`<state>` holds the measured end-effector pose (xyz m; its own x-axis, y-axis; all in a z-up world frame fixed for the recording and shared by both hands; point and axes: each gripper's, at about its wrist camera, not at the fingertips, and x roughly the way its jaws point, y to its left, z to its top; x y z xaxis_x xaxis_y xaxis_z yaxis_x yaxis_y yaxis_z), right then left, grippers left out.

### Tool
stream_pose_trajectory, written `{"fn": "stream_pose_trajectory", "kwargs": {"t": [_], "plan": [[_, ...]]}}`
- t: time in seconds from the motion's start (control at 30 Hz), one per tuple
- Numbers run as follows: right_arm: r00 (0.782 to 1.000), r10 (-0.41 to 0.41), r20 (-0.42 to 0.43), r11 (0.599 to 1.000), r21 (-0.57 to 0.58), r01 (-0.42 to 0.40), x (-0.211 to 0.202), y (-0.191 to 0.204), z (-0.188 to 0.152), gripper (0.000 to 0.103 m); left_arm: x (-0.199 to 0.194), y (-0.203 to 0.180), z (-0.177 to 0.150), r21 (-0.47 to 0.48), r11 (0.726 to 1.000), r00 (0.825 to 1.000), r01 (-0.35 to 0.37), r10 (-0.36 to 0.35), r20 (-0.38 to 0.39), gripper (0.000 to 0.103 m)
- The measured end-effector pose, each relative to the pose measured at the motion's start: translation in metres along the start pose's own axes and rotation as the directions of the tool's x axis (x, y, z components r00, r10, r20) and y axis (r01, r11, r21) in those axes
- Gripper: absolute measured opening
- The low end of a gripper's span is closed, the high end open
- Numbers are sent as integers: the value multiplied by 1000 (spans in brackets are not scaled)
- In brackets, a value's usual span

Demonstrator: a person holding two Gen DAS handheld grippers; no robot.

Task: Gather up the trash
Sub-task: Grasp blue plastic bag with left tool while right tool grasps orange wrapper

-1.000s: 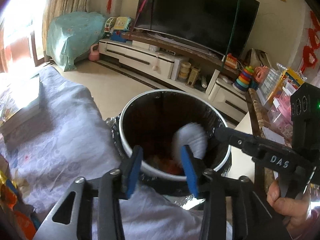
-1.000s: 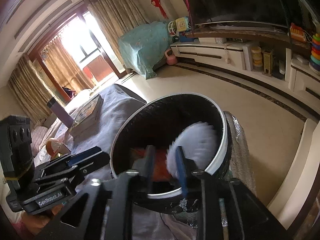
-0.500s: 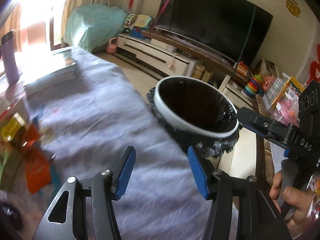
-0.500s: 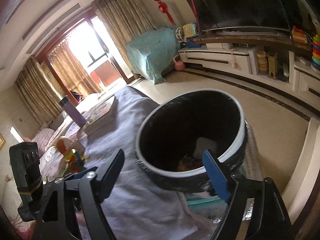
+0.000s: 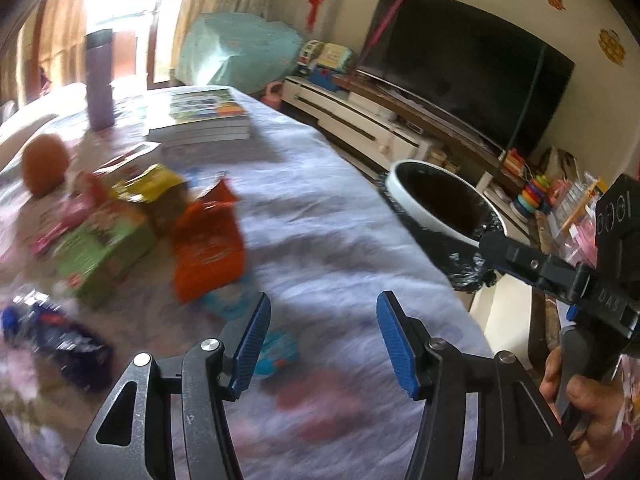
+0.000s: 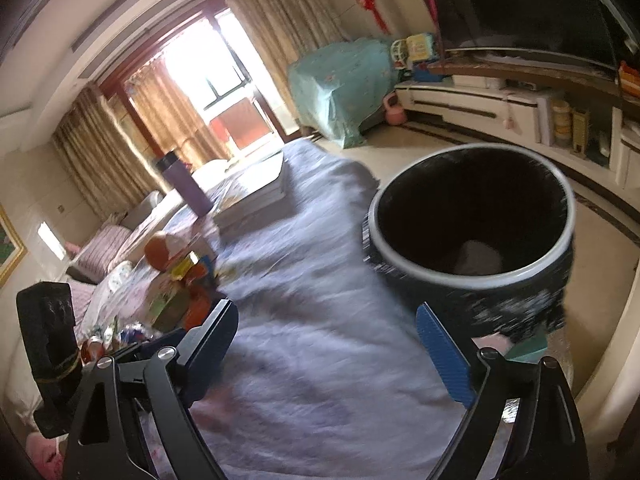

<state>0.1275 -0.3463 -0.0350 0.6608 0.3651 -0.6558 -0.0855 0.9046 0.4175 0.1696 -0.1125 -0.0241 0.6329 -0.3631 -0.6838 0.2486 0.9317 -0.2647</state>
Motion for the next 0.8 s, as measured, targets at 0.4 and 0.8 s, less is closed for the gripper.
{"fn": "stream_pose_trajectory", "kwargs": {"t": [0.4, 0.8], "plan": [[996, 55, -65, 995, -85, -61, 25, 50, -24, 92, -58, 38, -28, -77, 996, 998, -49, 51, 23, 55], [984, 128, -125, 980, -136, -145, 50, 93, -35, 92, -104, 68, -44, -167, 980, 991, -108, 120, 67, 55]]}}
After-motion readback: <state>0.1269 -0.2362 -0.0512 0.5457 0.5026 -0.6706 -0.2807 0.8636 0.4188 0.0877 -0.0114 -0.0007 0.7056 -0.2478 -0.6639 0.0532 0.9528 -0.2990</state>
